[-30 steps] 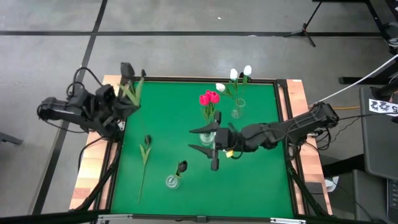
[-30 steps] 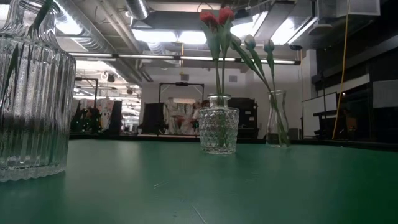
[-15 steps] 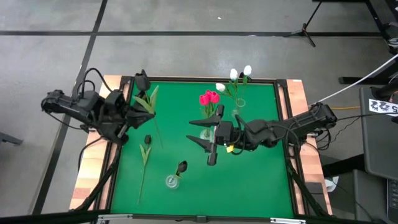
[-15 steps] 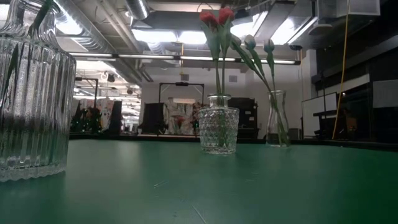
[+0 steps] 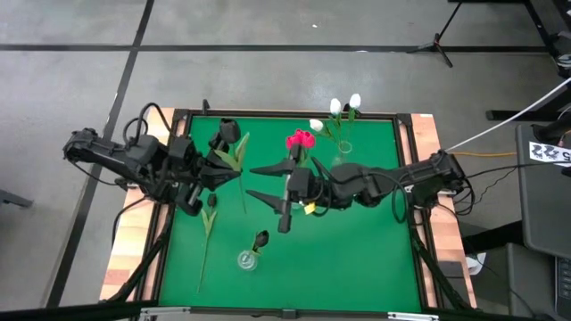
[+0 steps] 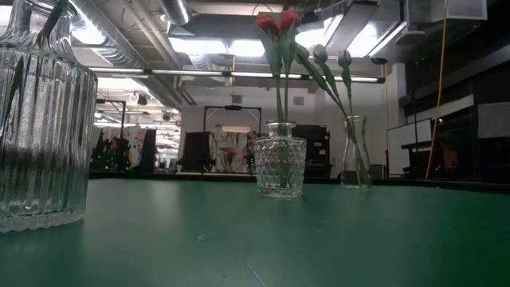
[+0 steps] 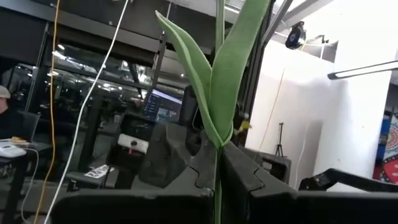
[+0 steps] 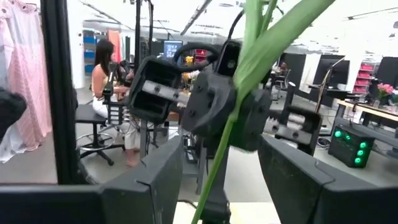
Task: Sort flowers into vase by color
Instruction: Put the top black tulip into the bottom transparent flower vase
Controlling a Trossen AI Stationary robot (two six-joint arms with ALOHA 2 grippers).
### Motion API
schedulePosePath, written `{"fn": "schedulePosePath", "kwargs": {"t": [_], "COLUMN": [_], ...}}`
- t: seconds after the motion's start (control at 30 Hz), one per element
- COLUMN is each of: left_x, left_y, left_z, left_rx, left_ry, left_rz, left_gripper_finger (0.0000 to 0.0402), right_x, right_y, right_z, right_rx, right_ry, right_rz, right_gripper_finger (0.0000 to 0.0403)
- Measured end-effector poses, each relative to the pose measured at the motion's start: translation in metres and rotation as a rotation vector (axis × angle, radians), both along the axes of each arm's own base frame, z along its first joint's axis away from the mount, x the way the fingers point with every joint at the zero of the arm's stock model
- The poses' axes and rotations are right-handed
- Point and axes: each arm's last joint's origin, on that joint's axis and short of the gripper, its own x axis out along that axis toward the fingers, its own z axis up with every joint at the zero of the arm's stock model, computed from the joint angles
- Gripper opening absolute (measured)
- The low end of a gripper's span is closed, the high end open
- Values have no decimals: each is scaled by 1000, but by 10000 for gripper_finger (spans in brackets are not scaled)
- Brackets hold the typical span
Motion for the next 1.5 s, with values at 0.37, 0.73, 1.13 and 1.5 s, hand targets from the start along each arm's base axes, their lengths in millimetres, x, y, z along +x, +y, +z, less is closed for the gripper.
{"fn": "schedulePosePath", "kwargs": {"t": [0.37, 0.73, 1.13, 1.5], "left_x": [3, 10, 10, 11], "left_y": [2, 4, 4, 8], "left_z": [-1, -5, -6, -6], "left_rx": [37, 35, 44, 48], "left_ry": [-2, 19, 24, 27], "left_rz": [56, 75, 78, 86], "left_gripper_finger": [1, 1, 1, 4], "right_x": [5, 12, 15, 15], "right_y": [-4, -10, -20, -19], "right_z": [-1, -7, -11, -12], "right_rx": [0, 11, 6, -36], "right_ry": [9, 23, 66, 76], "right_rz": [-13, -22, -27, 13], "right_gripper_finger": [207, 207, 134, 15]}}
